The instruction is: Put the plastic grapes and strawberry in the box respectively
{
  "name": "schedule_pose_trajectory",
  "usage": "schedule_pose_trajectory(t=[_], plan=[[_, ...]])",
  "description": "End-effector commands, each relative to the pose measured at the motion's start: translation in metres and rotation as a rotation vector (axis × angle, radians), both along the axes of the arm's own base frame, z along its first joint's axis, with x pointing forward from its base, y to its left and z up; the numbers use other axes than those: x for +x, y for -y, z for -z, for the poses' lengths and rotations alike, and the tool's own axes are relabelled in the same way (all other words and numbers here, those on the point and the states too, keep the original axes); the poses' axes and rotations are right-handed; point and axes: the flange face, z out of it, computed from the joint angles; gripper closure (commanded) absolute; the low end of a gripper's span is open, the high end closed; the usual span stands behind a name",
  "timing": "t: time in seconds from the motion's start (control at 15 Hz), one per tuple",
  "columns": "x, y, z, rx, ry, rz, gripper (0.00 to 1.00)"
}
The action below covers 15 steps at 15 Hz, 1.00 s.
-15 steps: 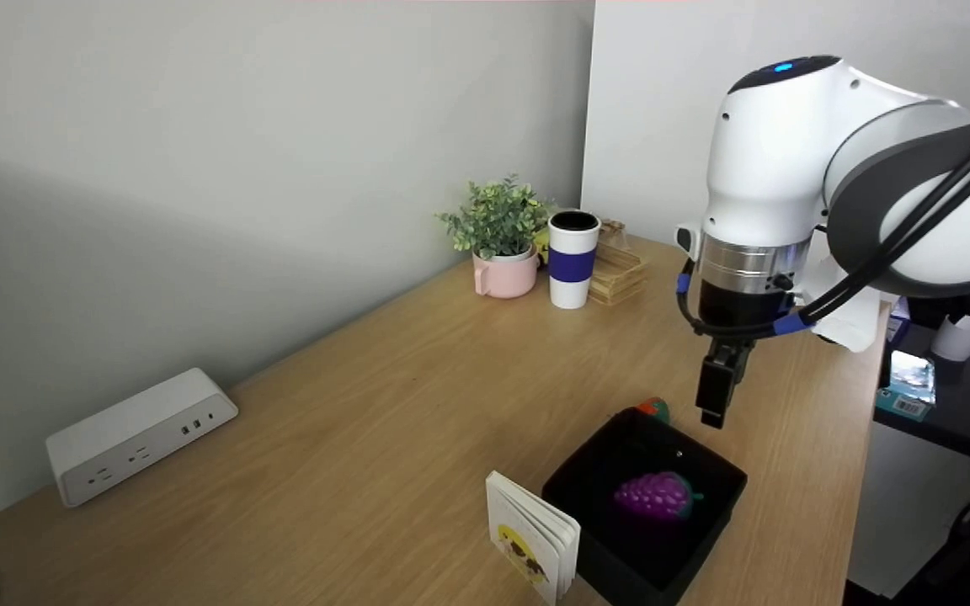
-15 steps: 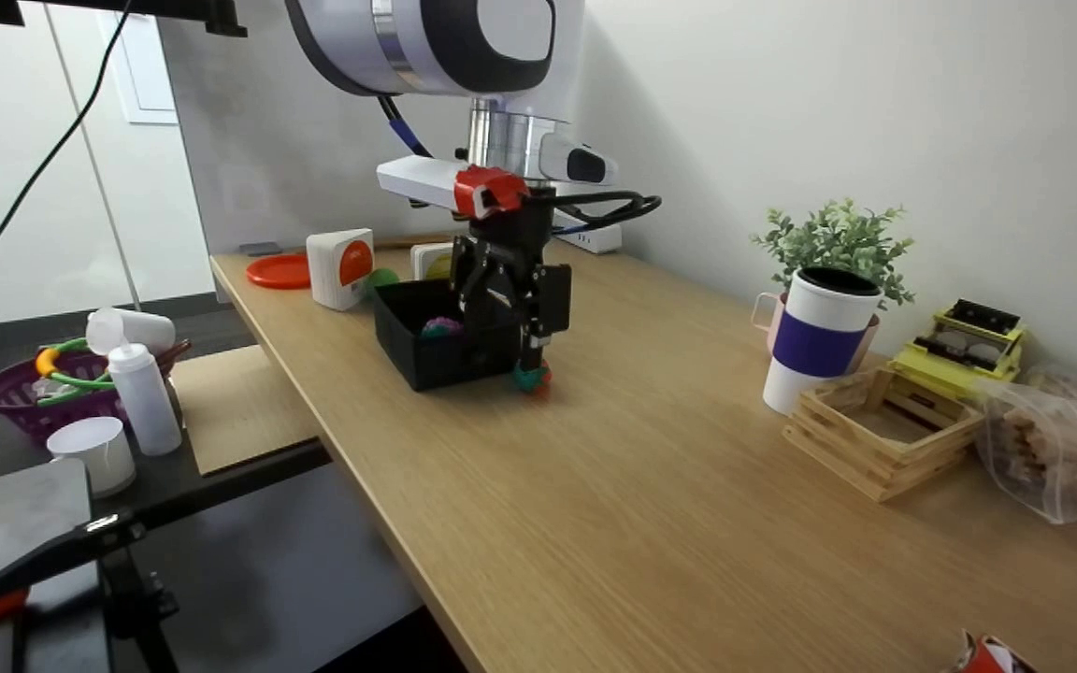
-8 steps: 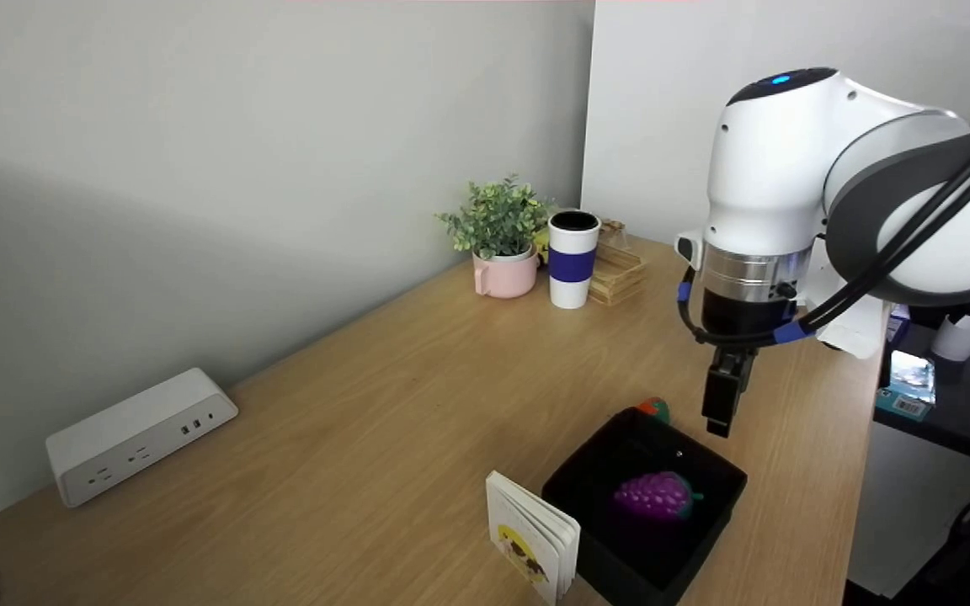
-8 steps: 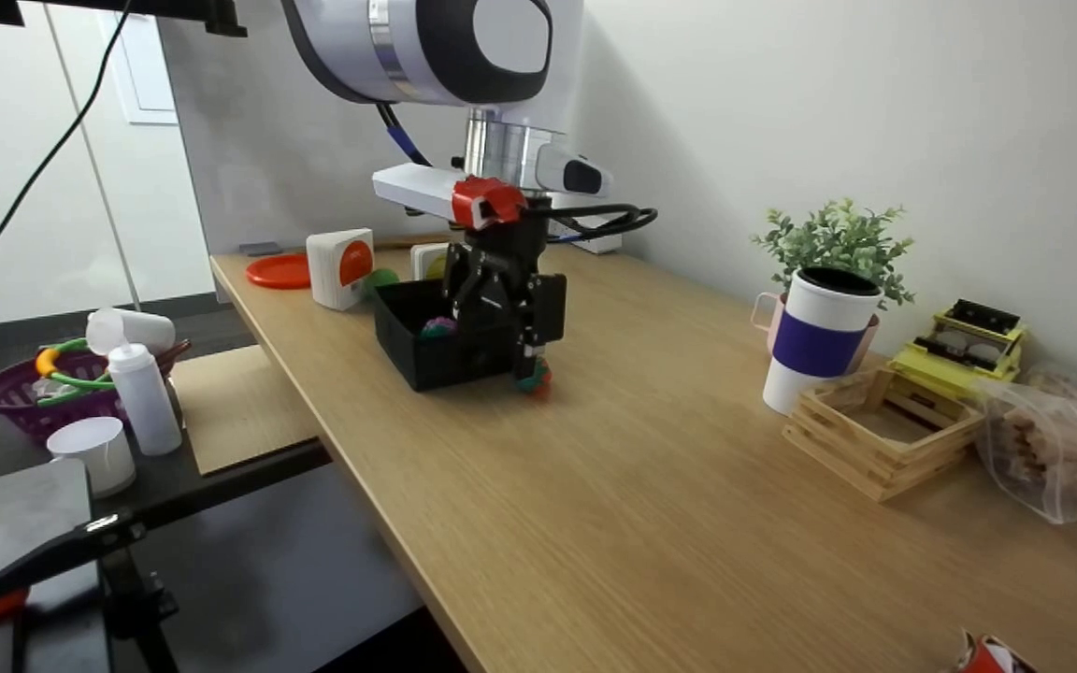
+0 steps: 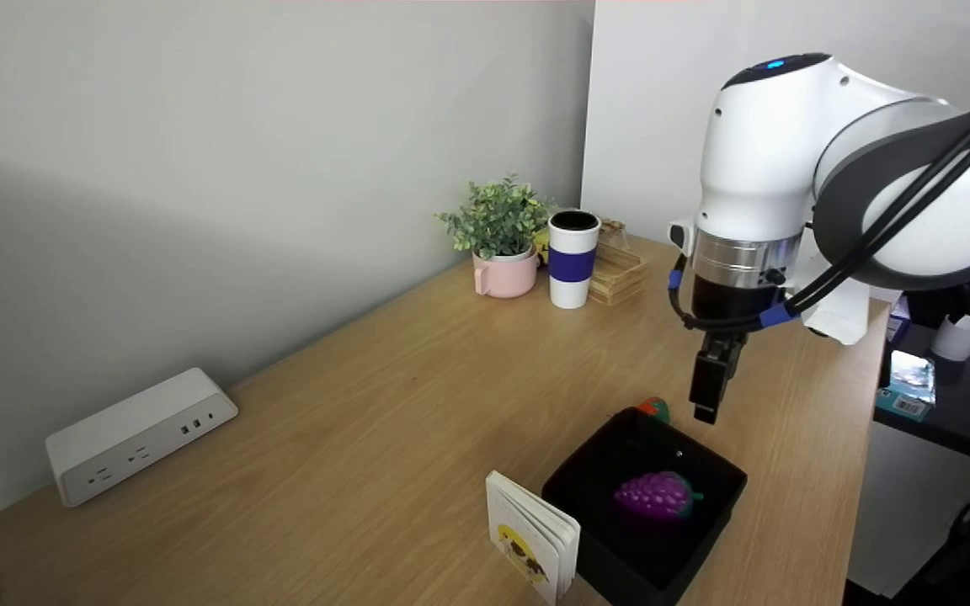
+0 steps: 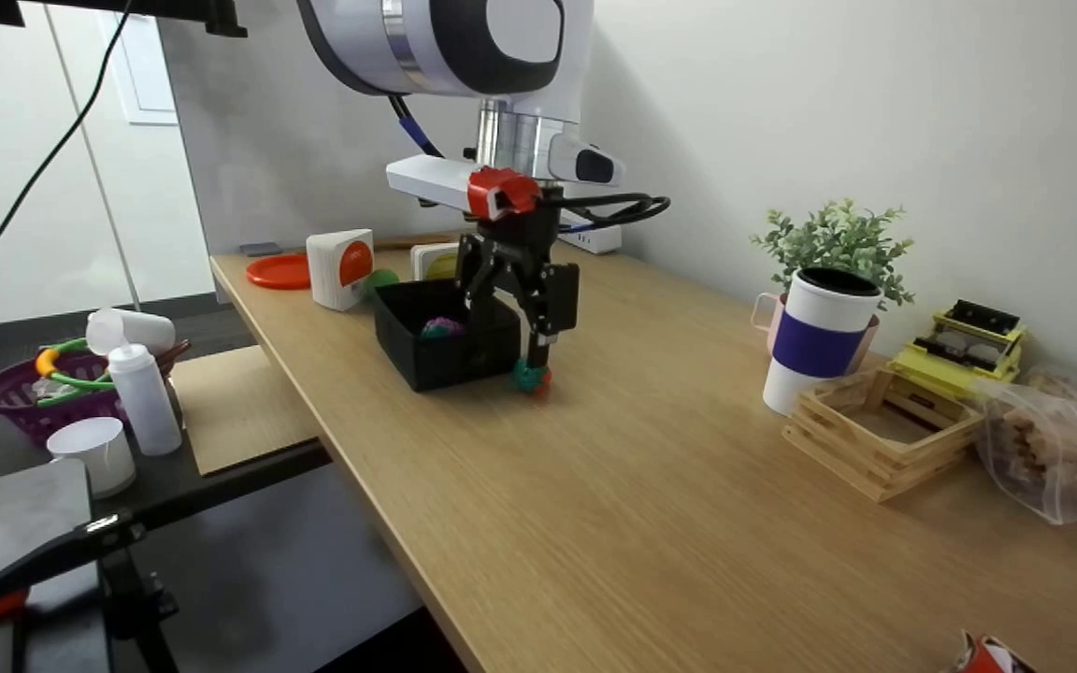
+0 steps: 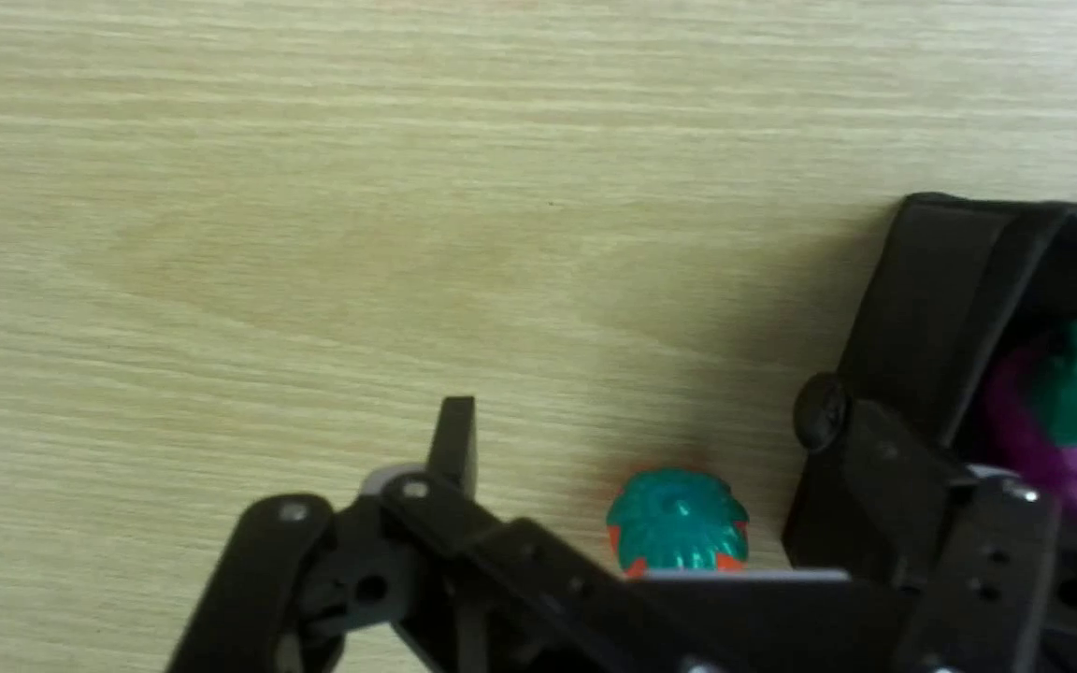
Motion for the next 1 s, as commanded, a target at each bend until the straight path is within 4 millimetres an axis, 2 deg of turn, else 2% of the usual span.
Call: schedule_pose_trajectory(t=[0.0, 0.27, 0.93], plan=[[0.001, 0.000, -0.001, 0.000, 0.000, 0.001, 0.00], [-0.001, -0.001, 0.006, -0.006, 0.010, -0.037, 0.00], [0.023, 0.006, 0.029, 0.006, 0.127, -0.174, 0.00]])
